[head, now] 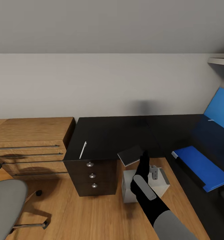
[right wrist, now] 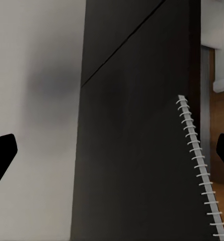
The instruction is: In the bedroom, organize the workspace by keeping the computer under the desk, ensuring the monitor is on the desk, placing the keyboard on the desk next to the monitor, placing the mouse on the desk next to the keyboard, moving the folder from the swivel chair onto the desk next to the mouse, stacking the notebook on top of the folder with the pen on top of the notebook, and positioning the swivel chair next to the desk.
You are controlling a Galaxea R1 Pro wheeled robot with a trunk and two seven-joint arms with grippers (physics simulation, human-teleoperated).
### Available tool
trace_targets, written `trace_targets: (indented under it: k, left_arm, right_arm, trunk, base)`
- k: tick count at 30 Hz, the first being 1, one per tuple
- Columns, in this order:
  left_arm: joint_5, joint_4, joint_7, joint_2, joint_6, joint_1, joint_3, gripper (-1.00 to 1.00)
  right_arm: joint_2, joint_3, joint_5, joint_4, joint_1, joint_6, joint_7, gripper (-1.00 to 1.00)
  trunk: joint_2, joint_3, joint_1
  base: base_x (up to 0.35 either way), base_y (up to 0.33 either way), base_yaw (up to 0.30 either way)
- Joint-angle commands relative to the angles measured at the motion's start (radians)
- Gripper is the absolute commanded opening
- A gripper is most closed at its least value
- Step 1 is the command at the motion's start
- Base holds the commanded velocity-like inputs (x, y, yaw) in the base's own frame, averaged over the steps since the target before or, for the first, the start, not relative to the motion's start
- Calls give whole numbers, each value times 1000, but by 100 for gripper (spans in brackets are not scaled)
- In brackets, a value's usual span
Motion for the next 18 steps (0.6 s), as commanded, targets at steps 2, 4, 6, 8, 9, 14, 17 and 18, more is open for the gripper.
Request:
trace_targets:
  k: [2, 4, 6, 8, 9, 14, 17, 18]
  left_arm:
    - [10, 0, 6, 1, -6, -1, -8, 100]
    - [8, -1, 4, 1, -7, -1, -12, 100]
    - [8, -1, 4, 1, -7, -1, -12, 100]
    - [8, -1, 4, 1, -7, -1, -13, 100]
    - [8, -1, 4, 1, -7, -1, -13, 100]
    - [8, -1, 3, 1, -7, -1, -12, 100]
    - [10, -12, 2, 1, -6, -1, -10, 100]
    - [10, -22, 2, 1, -6, -1, -10, 100]
  right_arm:
    - [-1, 3, 0, 0, -1, -5, 7, 100]
    - [-1, 4, -2, 3, -1, -4, 30, 100]
    - [-1, 4, -2, 3, -1, -4, 32, 100]
    - [-1, 4, -3, 3, -1, -3, 32, 100]
    - [-1, 4, -3, 4, -1, -3, 33, 100]
    - [-1, 4, -1, 4, -1, -3, 33, 100]
    - [-3, 3, 0, 12, -1, -5, 35, 100]
    - [-3, 3, 1, 16, -1, -5, 35, 100]
  trunk:
    - [-1, -1, 0]
    - [-1, -1, 0]
    - [-1, -1, 0]
    - [-1, -1, 0]
    - [-1, -1, 0]
    - [-1, -1, 0]
    - [-1, -1, 0]
    - [-1, -1, 0]
  base:
    - [0, 0, 0]
    - [-73, 71, 0]
    - [-153, 146, 0]
    - [-200, 189, 0]
    - [-214, 202, 0]
    - [-227, 208, 0]
    - [-71, 61, 0]
    - [-14, 12, 0]
